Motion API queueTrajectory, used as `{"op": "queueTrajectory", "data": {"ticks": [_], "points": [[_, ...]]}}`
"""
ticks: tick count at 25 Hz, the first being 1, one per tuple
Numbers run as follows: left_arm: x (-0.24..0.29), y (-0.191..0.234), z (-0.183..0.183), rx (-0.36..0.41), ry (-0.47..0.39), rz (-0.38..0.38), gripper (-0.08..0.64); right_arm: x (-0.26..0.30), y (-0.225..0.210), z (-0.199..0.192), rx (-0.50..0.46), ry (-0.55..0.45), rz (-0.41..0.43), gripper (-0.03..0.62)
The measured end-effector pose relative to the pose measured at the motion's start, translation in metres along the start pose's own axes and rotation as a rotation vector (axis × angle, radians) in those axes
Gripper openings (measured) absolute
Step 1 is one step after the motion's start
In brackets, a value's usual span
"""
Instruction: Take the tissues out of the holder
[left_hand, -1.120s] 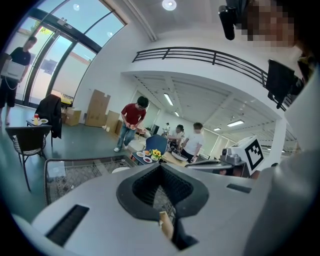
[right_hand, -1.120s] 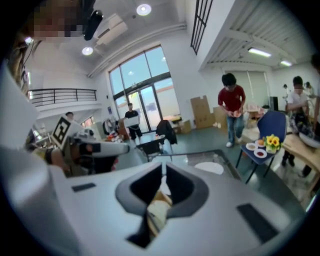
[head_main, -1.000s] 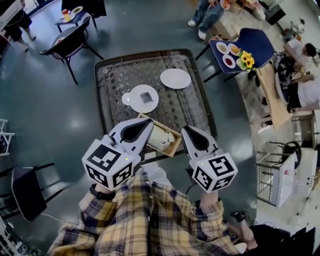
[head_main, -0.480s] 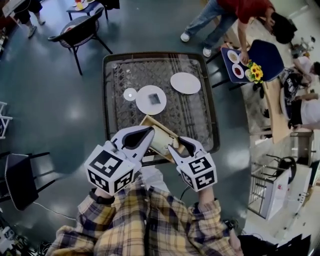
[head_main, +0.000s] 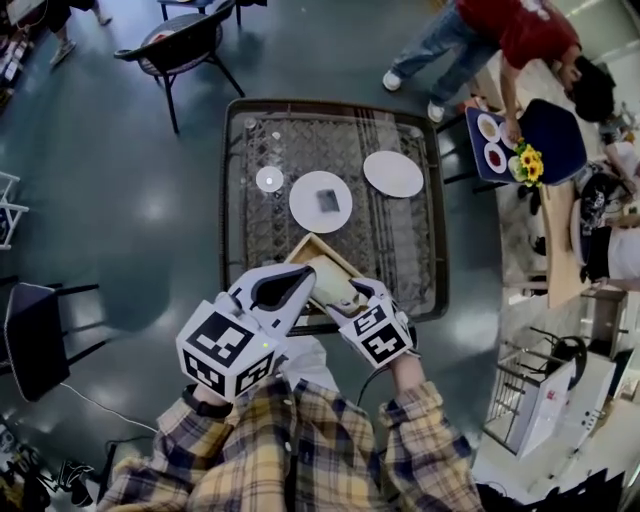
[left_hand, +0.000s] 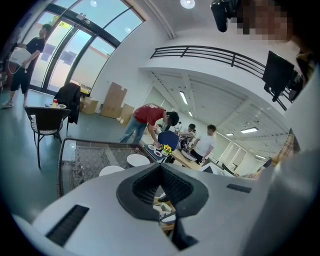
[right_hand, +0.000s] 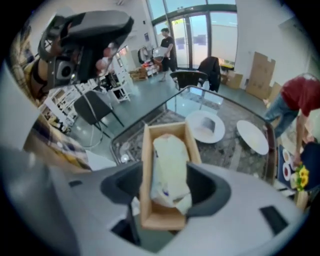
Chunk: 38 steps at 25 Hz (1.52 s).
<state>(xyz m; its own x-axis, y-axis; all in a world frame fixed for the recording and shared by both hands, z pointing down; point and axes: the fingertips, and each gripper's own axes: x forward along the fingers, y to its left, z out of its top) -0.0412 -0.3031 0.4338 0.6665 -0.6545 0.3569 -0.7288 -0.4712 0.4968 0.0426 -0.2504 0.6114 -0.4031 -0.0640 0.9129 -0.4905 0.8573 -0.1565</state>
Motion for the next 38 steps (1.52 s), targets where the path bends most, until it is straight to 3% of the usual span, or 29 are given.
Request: {"op": "queueTrajectory", "data": {"ticks": [18,24,34,38], "points": [[-0.015,0.026,-0.024,-0.078,-0.011,0.059,0.015,0.068,-0.012,-0.035,-0.003,0.201,0.007,0.253],[-0.019,0.028,-0.023,-0.089,-0.022,0.062,0.015,0.085,-0.008,-0.045,0.012,0.275,0.017,0.21],[-0.017,0.026,-0.017,-0.087,-0.036,0.056,0.015,0.091,-0.008,-0.046,0.006,0.256,0.039,0.159],[-0.019,0.024,-0.014,-0.07,-0.04,0.054,0.015,0.092,-0.005,-0.044,0.016,0.247,0.056,0.112]]}}
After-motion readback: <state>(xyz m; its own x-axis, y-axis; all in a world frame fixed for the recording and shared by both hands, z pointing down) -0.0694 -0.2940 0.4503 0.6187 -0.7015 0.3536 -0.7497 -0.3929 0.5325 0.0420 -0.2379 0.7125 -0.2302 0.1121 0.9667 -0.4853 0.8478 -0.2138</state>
